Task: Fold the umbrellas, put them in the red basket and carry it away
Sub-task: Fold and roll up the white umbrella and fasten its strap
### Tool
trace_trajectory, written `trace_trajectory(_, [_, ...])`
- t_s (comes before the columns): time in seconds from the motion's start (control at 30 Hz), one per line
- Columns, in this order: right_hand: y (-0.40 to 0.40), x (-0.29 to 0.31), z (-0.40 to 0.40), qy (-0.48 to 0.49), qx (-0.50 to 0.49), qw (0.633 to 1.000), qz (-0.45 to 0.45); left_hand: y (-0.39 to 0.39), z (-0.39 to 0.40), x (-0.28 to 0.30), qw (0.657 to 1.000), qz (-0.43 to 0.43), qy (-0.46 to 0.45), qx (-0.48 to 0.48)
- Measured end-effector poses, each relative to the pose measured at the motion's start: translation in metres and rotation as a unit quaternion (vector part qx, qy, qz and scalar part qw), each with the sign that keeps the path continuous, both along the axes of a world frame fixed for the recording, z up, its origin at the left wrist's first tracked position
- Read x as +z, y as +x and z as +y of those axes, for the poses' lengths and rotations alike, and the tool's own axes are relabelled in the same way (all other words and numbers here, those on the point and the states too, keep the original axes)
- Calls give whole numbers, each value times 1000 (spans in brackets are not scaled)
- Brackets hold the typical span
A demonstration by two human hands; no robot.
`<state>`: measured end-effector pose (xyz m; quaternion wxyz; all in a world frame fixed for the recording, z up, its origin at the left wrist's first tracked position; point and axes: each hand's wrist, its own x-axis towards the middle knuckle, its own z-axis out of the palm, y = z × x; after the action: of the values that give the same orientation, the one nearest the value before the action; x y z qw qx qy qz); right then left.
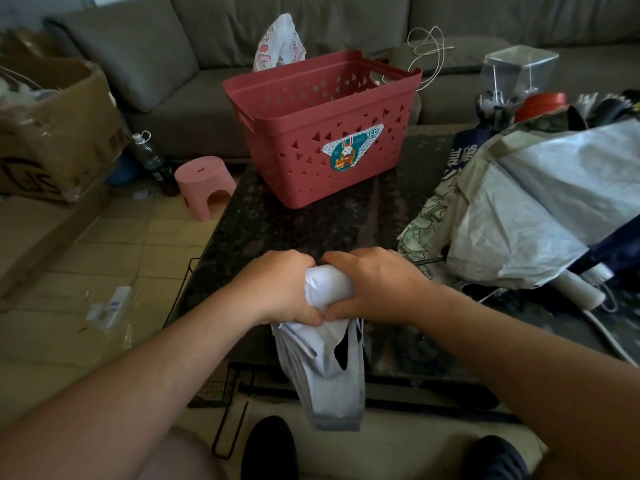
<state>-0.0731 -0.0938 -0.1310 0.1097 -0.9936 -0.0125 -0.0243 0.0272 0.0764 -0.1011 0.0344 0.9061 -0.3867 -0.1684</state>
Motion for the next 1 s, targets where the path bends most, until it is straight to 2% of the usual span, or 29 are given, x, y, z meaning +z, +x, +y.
trace_trajectory(0.1, [4, 8, 5, -25, -20, 999, -8, -2, 3, 5, 1000, 19, -13, 6])
trace_trajectory(0.33, [9, 27, 13, -4, 2, 997, 74, 2, 14, 19, 992, 123, -26, -5])
trace_trajectory(0.4, [11, 26, 14, -2, -2, 997, 76, 3, 18, 20, 993, 115, -26, -9])
trace_trajectory(0.53, [17, 29, 15, 12, -8, 994, 106, 4, 25, 21, 998, 36, -17, -56])
trace_trajectory(0.73, [25, 41, 14, 59, 52, 977, 200, 14, 34, 27, 986, 142, 10, -88])
trace_trajectory(0.9, [23, 44, 14, 54, 93, 983, 151, 31, 49, 28, 981, 179, 1, -77])
trace_trajectory(1.0, [21, 57, 17, 119, 90, 972, 181, 37, 58, 30, 980, 189, -18, -54])
